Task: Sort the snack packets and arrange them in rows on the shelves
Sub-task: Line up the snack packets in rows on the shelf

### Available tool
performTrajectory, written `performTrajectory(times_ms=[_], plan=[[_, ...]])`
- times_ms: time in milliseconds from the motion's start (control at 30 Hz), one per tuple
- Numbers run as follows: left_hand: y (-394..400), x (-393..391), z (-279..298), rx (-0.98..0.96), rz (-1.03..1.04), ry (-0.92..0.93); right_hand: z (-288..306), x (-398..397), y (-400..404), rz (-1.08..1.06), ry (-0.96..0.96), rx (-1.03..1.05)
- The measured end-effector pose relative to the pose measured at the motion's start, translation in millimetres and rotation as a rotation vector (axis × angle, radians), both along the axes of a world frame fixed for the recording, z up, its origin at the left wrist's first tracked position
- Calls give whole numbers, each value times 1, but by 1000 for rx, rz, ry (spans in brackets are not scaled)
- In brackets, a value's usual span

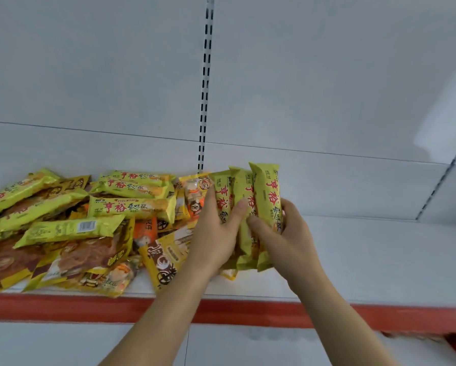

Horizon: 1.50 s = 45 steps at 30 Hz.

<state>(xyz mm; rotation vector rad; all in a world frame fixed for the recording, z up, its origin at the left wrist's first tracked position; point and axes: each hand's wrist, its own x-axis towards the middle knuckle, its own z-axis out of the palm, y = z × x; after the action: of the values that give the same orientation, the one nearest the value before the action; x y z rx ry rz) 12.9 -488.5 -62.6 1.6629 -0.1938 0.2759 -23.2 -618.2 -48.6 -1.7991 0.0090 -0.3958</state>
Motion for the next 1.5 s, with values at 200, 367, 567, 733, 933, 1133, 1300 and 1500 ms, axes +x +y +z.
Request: performTrajectory(times_ms=[200,367,567,733,933,1133,1300,1500], plan=[[-100,-7,-3,68,-187,6,-8,-30,-109,-160,-105,-62],[-221,-28,-3,94,-234,6,-12,-59,-228,-236,-111,-104],[-369,-46,-5,91,-260,24,-13,-86,-371,-293,-35,-101],[-458,-42,-9,130,-282,56,-18,-84,-458,-328,38,-123],[-543,-3,-22,221,-288,35,-28,-47,-541,-412,37,-184],[-610,50,-31,307,-277,46,-32,8,-607,-429,81,-231],[-653,78,-42,327,-244,139,-43,43,-653,-401,173,-292],[-703,90,-52,323,-141,156,-50,68,-704,-326,237,-318]])
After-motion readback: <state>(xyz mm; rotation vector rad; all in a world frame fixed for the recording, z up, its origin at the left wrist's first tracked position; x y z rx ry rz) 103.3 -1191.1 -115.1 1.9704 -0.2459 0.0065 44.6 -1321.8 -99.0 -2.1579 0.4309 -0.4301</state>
